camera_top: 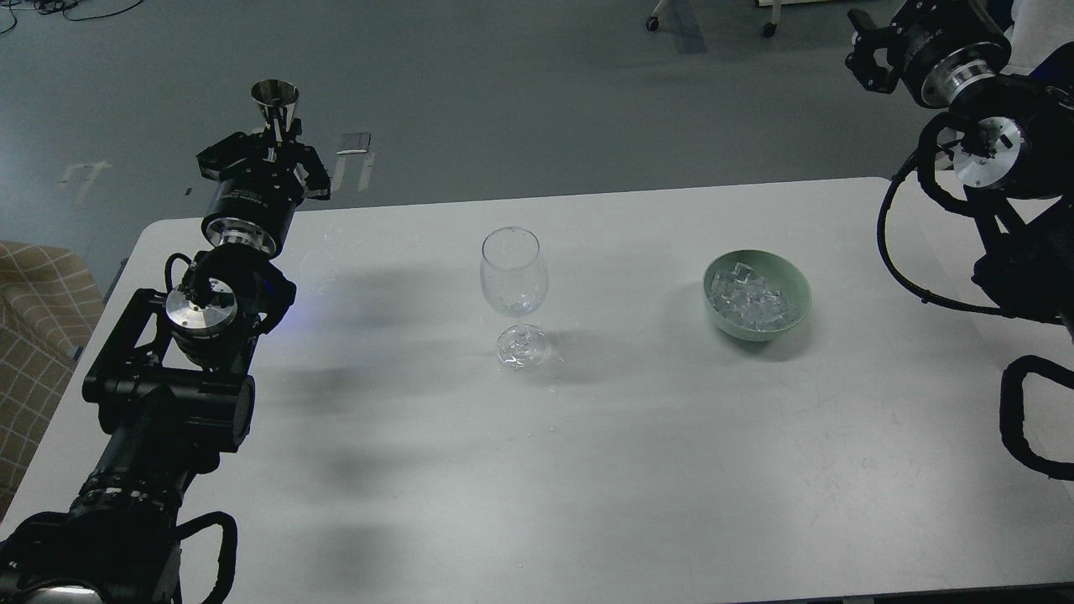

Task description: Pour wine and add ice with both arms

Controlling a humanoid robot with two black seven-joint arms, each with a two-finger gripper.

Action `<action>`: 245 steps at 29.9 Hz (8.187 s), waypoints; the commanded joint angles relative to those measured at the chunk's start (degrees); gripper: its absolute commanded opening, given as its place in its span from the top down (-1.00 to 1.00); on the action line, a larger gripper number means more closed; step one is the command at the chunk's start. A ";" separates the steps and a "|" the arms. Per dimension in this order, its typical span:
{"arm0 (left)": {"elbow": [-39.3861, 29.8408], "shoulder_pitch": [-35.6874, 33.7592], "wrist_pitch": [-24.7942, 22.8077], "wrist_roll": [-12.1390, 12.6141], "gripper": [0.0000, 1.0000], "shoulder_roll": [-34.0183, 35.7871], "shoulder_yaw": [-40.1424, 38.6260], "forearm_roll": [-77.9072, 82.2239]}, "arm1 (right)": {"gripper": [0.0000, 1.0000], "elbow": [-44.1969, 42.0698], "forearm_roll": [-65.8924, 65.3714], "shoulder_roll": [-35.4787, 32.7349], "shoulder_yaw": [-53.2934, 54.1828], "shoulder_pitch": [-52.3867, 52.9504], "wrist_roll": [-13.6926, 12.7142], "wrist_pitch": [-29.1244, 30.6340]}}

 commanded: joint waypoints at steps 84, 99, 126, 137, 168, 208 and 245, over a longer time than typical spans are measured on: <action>-32.73 16.86 8.78 2.72 0.71 -0.44 16.46 35.75 | -1.00 0.09 0.00 0.09 0.09 -1.49 0.09 0.08; -32.47 15.28 8.43 2.19 0.71 -0.09 17.52 45.70 | -1.00 0.09 0.00 0.00 0.09 -1.41 0.09 0.17; -35.88 10.10 8.17 2.19 0.71 6.58 17.78 57.56 | -1.00 0.18 0.00 0.00 0.18 -1.41 0.09 0.35; -40.11 9.92 8.17 2.46 0.71 8.79 19.27 60.90 | -1.00 0.35 0.00 0.00 0.27 -1.32 0.09 0.35; -38.28 14.49 8.35 -2.73 0.70 8.96 13.57 42.15 | -1.00 0.18 0.00 -0.09 0.00 -1.32 0.09 0.70; 21.59 -1.86 -2.12 -3.17 0.51 -1.85 1.34 -4.40 | -1.00 1.32 -0.09 -2.55 -0.26 -5.89 -0.17 0.00; 23.08 -3.26 -2.20 -2.73 -0.22 -1.23 1.34 -4.31 | -1.00 1.23 -0.09 -3.16 0.00 -6.06 -0.17 -0.36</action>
